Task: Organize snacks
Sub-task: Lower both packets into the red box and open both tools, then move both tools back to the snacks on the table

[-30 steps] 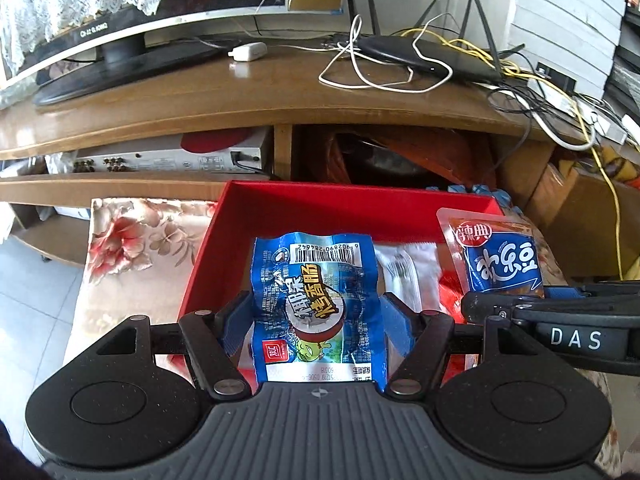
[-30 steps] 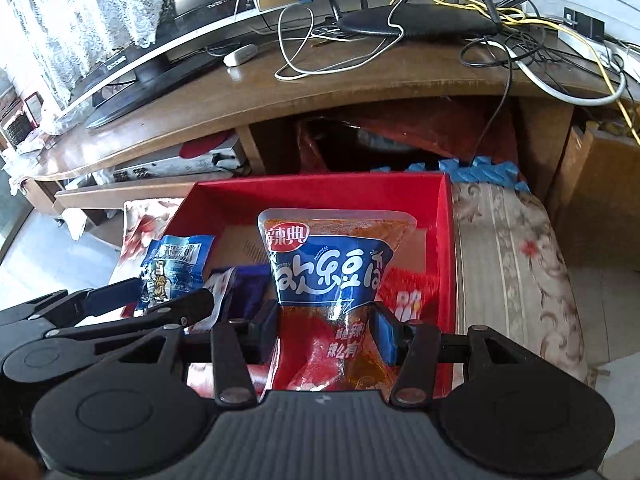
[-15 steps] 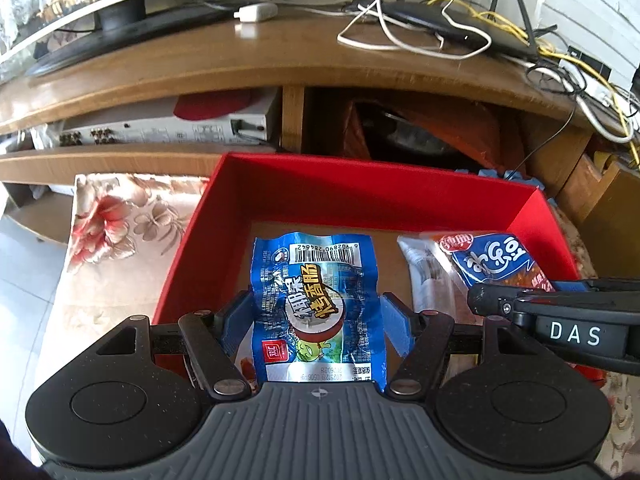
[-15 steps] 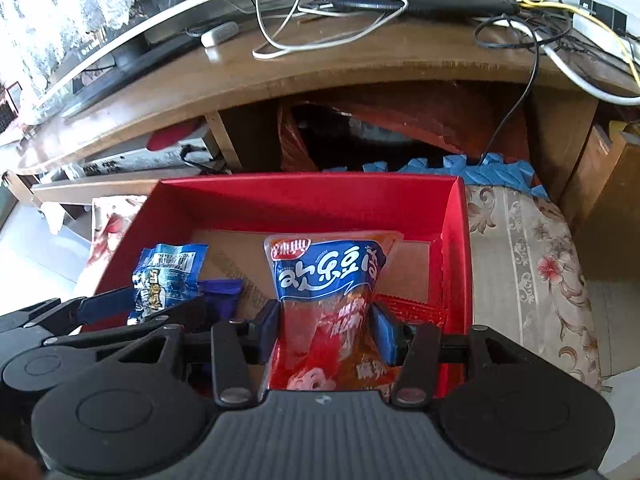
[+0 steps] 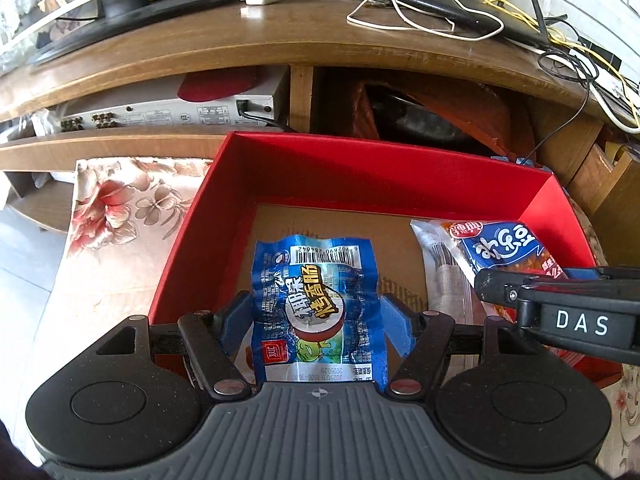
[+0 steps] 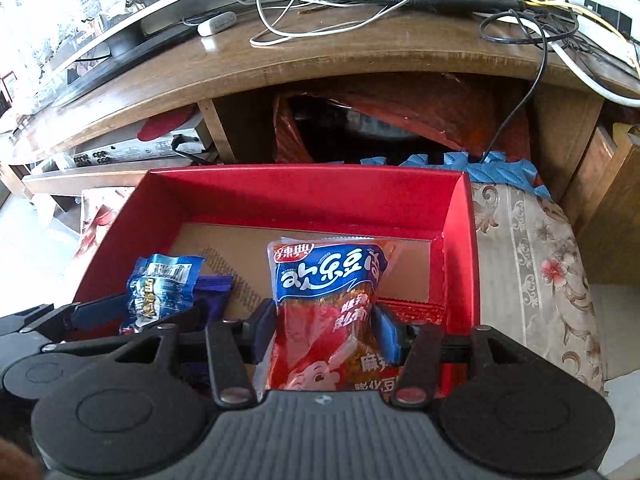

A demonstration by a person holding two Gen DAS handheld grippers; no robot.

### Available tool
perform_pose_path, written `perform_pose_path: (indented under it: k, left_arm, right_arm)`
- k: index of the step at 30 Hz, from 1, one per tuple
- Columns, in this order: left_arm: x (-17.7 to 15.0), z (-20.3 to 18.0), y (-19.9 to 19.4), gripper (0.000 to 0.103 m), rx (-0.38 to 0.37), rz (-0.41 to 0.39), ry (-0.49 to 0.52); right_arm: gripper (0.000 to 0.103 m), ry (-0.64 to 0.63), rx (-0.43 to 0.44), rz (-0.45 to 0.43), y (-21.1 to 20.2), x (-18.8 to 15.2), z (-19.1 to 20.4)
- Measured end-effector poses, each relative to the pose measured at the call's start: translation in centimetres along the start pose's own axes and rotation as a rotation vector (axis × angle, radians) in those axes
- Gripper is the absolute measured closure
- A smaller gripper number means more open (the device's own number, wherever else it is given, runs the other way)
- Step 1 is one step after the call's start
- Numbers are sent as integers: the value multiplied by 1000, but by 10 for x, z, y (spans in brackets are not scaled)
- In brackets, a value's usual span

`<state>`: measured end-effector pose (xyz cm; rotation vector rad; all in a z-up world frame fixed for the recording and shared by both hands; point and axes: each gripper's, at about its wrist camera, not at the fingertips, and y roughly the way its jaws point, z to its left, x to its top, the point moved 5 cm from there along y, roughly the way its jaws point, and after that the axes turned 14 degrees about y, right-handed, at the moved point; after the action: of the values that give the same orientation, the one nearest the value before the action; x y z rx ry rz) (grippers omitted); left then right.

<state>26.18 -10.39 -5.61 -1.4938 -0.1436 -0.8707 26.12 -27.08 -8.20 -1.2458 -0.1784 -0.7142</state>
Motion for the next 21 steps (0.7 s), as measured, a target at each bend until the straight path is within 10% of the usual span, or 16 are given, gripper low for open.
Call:
perform_pose_path:
  k: [21]
  left_arm:
    - [4, 2, -29, 23, -14, -61, -18]
  right_arm:
    - [42, -80, -42, -117, -37, 3, 9]
